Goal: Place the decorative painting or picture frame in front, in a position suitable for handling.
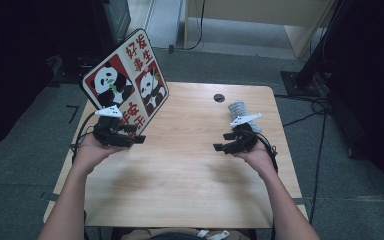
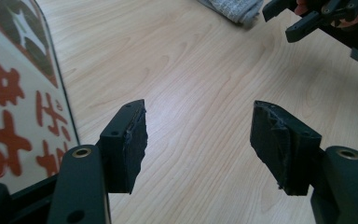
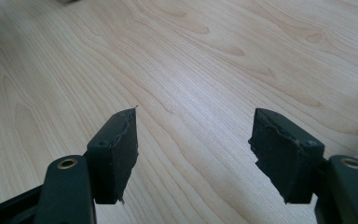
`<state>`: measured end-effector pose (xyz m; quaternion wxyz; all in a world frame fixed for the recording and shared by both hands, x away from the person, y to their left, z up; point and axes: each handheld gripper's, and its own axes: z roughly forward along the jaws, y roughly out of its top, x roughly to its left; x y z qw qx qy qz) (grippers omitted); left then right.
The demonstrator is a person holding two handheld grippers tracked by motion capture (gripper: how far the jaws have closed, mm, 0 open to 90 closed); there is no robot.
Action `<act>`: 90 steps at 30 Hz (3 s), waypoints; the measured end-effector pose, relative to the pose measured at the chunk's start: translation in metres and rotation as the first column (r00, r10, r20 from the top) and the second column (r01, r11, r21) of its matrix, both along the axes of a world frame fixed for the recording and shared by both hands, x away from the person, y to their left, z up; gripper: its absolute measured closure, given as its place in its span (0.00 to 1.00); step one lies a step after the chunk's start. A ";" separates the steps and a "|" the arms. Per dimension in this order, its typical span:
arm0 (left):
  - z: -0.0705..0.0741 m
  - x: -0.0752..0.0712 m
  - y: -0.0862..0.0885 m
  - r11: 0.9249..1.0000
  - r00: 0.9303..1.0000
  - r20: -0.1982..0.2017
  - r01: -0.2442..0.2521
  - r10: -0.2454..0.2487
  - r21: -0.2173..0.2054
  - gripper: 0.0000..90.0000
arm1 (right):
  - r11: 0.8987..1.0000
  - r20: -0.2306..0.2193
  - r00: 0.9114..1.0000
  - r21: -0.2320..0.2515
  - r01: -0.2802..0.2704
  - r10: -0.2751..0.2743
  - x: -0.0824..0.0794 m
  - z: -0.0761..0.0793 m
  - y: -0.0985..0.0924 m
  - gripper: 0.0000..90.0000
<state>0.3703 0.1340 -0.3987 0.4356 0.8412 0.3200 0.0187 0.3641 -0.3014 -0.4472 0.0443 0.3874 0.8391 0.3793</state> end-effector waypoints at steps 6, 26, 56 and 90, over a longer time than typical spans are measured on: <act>0.006 -0.001 0.011 1.000 1.000 0.005 0.000 0.000 -0.011 0.48 | 1.000 -0.010 1.000 -0.011 0.005 -0.005 0.000 -0.001 0.000 0.37; 0.012 -0.005 0.047 0.997 0.999 -0.019 -0.052 0.051 -0.056 0.64 | 1.000 -0.023 1.000 -0.021 0.013 -0.013 0.000 -0.002 0.000 0.39; 0.033 0.009 0.103 0.980 0.981 -0.023 -0.193 0.192 -0.040 0.60 | 1.000 -0.014 1.000 -0.012 0.008 -0.008 0.001 -0.001 -0.002 0.40; 0.130 0.100 0.089 0.976 0.978 -0.024 -0.207 0.209 0.072 0.60 | 1.000 -0.013 1.000 -0.023 -0.002 0.001 0.001 -0.002 -0.003 0.40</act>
